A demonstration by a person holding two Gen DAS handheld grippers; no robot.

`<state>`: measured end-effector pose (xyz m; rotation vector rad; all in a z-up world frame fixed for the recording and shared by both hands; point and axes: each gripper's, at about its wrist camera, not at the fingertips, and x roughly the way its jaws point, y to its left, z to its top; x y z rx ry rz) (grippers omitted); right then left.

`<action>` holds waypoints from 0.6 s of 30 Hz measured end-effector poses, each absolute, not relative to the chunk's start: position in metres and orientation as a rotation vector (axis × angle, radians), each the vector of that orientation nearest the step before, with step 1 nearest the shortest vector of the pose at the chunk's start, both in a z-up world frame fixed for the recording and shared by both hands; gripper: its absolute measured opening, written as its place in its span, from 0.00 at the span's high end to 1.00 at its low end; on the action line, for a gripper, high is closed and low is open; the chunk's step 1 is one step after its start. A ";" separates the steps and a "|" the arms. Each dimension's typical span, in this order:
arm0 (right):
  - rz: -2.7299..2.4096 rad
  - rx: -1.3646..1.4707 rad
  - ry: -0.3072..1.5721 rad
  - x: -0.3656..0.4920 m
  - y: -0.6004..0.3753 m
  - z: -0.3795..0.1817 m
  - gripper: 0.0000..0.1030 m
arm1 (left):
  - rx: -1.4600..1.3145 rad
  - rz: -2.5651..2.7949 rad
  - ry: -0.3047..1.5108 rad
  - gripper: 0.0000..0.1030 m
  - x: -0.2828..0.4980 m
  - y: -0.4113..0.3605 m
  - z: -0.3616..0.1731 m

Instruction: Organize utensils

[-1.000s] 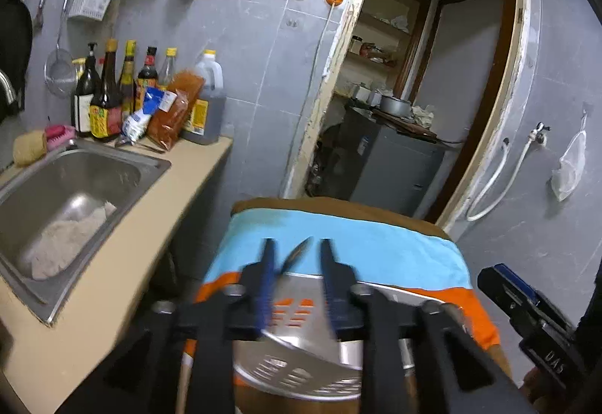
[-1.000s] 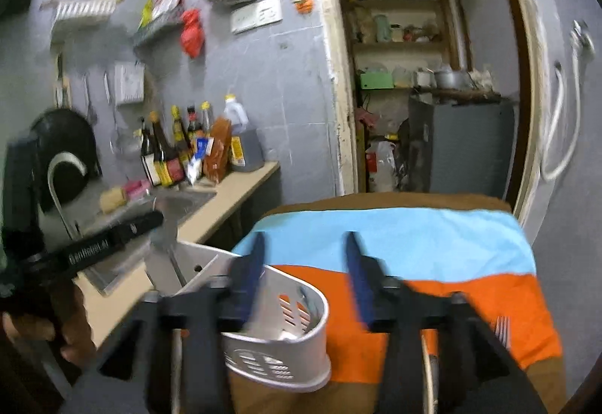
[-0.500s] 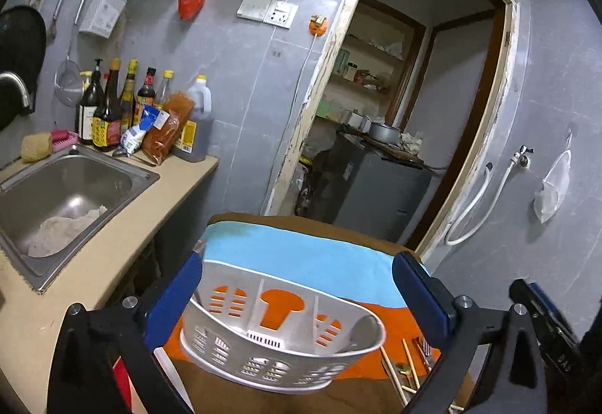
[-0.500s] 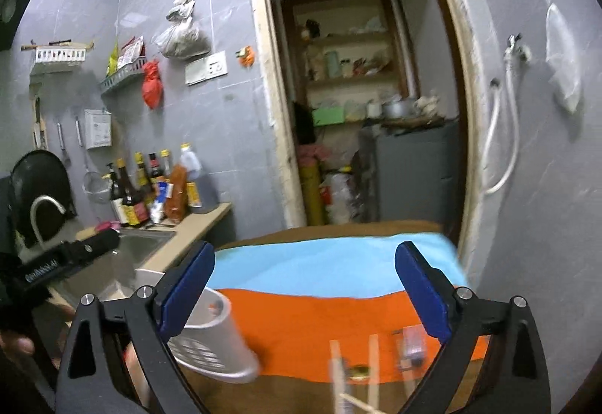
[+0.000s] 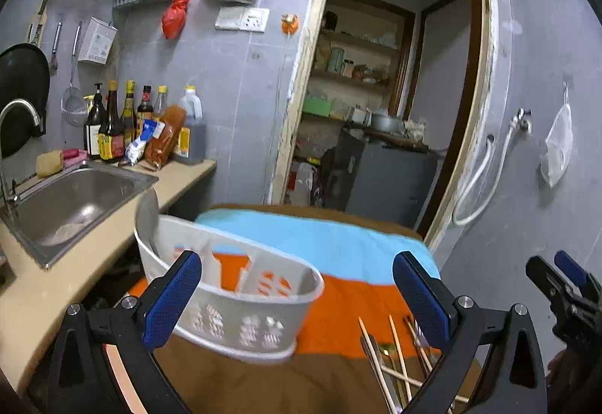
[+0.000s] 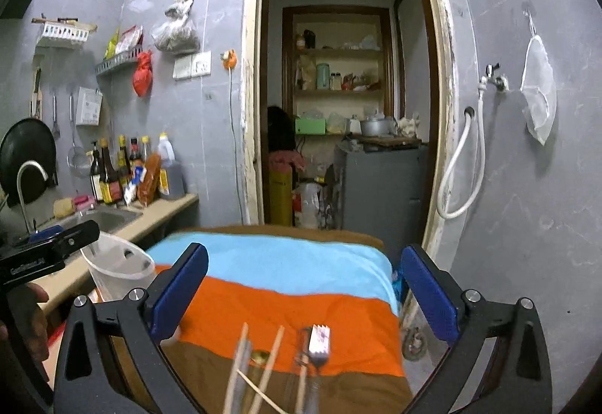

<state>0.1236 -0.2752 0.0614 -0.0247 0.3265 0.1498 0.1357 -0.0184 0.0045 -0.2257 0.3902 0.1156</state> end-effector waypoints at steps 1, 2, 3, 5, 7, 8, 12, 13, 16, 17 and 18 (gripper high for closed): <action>0.153 -0.025 0.345 0.126 -0.281 0.056 0.02 | -0.219 0.117 0.410 0.00 0.136 -0.025 -0.001; 0.155 -0.024 0.365 0.129 -0.286 0.051 0.02 | -0.214 0.115 0.426 0.00 0.136 -0.031 -0.006; 0.167 -0.017 0.393 0.134 -0.295 0.046 0.02 | -0.206 0.111 0.453 0.00 0.137 -0.038 -0.012; 0.183 -0.004 0.439 0.144 -0.307 0.034 0.02 | -0.193 0.106 0.489 0.00 0.140 -0.050 -0.021; 0.205 0.014 0.483 0.154 -0.318 0.021 0.02 | -0.180 0.090 0.522 0.00 0.143 -0.062 -0.031; 0.214 0.023 0.511 0.160 -0.323 0.014 0.02 | -0.174 0.083 0.538 0.01 0.145 -0.067 -0.035; 0.259 0.049 0.593 0.177 -0.338 -0.015 0.02 | -0.149 0.057 0.591 0.02 0.155 -0.086 -0.051; 0.274 0.054 0.616 0.182 -0.341 -0.023 0.02 | -0.142 0.051 0.603 0.03 0.158 -0.091 -0.054; 0.305 0.056 0.662 0.191 -0.345 -0.045 0.12 | -0.119 0.047 0.646 0.14 0.171 -0.101 -0.065; 0.317 0.056 0.677 0.195 -0.345 -0.053 0.20 | -0.114 0.044 0.663 0.16 0.176 -0.104 -0.069; 0.325 0.056 0.689 0.199 -0.345 -0.058 0.24 | -0.109 0.042 0.674 0.20 0.180 -0.105 -0.072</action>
